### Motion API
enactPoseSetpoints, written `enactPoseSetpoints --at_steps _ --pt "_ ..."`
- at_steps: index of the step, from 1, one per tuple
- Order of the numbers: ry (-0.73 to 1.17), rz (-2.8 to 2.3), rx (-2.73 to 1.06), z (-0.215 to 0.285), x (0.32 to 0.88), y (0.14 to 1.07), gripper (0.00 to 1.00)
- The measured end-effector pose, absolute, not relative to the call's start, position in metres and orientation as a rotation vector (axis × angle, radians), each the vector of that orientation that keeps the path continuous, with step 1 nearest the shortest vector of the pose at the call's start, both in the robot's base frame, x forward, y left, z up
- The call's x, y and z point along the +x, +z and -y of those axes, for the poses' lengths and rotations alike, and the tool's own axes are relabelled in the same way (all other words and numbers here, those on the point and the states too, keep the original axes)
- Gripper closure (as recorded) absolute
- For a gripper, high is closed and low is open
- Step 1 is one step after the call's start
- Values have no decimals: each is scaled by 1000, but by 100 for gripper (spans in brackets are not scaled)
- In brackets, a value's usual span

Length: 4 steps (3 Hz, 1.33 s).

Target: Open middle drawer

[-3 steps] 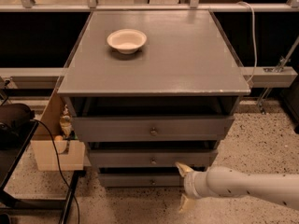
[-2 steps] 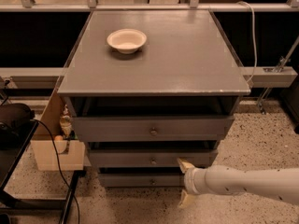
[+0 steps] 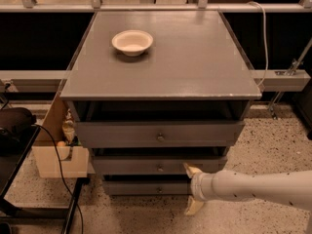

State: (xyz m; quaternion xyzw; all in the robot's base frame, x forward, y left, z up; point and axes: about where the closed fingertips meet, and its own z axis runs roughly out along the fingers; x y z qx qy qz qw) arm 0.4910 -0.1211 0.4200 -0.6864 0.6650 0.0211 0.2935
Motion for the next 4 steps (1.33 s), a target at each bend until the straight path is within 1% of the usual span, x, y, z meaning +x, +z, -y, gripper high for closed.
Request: enactPoseSetpoints --at_steps 2,4 --pt "-38 -1745 -1829 122 512 447 0" --pt "-55 -1738 -1843 115 536 450 0"
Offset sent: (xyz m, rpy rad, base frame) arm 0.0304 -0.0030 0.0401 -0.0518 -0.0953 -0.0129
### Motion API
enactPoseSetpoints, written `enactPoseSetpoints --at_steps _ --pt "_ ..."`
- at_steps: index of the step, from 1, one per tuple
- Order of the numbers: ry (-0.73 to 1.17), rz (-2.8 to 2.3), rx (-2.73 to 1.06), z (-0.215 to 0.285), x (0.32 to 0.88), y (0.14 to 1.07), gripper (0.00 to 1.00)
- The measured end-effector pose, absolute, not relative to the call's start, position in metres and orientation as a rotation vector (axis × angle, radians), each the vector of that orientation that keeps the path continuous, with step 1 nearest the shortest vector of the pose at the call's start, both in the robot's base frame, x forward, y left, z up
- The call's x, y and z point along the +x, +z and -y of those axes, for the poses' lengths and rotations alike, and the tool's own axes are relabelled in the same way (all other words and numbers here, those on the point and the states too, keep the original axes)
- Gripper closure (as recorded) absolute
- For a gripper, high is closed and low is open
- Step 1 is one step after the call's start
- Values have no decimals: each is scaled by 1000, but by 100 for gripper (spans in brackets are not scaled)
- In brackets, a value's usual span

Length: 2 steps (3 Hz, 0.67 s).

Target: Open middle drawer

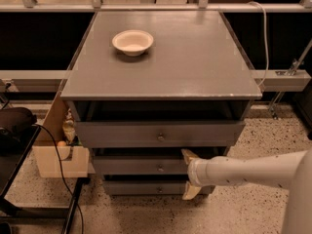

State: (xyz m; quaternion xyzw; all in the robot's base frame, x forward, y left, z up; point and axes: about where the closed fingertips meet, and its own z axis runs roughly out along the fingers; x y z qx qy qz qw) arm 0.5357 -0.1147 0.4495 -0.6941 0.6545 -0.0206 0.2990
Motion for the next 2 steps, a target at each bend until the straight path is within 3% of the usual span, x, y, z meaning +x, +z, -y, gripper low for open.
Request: enactPoseSetpoints --at_steps 2 --pt "-41 -1775 -1866 112 557 440 0"
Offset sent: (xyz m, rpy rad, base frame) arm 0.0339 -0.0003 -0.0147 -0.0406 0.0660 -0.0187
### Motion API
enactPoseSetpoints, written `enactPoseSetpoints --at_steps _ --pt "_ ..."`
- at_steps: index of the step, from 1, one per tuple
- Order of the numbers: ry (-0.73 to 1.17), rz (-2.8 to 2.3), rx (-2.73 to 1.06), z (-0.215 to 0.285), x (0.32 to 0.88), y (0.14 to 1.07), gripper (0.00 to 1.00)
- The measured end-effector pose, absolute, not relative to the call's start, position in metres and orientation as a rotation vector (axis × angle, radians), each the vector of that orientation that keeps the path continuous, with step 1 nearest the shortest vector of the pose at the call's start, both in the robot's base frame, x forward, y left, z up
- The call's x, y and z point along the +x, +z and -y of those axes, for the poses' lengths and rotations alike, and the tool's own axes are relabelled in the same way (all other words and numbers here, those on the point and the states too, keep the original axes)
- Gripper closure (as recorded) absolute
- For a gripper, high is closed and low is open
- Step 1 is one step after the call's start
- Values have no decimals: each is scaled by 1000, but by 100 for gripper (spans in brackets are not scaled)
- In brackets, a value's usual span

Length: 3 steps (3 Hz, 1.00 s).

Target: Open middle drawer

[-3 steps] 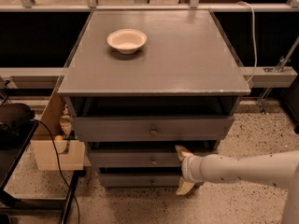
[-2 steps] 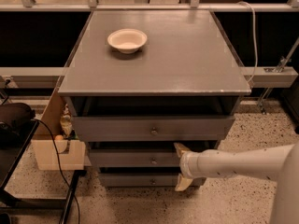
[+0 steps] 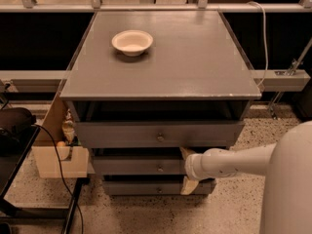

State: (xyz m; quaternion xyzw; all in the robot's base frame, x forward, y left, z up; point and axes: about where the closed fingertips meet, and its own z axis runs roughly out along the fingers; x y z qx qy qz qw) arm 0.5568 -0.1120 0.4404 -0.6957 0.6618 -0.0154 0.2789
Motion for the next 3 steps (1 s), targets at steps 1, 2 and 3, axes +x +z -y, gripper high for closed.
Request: enactPoseSetpoints --at_steps 1,2,3 --pt "-36 -1806 -1877 114 563 436 0" --pt "-28 -1839 -1883 116 567 431 0" --pt "-19 -1868 -1885 118 568 426 0"
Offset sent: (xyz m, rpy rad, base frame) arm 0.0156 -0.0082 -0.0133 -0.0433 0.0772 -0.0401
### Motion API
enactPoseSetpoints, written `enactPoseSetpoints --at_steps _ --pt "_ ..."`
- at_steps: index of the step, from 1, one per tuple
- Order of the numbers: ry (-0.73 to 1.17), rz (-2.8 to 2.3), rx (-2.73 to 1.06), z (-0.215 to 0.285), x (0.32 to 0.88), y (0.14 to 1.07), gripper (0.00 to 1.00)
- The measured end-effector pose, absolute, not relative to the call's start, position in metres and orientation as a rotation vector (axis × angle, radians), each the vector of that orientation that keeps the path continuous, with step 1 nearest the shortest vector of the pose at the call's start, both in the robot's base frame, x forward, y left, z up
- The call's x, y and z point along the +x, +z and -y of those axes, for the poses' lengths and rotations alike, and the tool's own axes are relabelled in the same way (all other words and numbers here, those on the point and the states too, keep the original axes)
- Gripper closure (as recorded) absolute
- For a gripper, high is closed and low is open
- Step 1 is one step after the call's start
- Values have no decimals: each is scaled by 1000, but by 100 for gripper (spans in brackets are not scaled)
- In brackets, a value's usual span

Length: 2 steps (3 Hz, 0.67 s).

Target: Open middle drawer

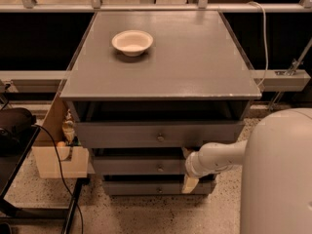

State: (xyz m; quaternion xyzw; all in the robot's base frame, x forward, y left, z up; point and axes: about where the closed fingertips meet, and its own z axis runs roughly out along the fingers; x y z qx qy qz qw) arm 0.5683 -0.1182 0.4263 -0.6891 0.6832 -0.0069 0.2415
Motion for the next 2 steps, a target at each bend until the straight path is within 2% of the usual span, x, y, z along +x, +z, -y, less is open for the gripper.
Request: enactPoseSetpoints --at_steps 2 --pt "-5 -1910 -1882 125 566 415 0"
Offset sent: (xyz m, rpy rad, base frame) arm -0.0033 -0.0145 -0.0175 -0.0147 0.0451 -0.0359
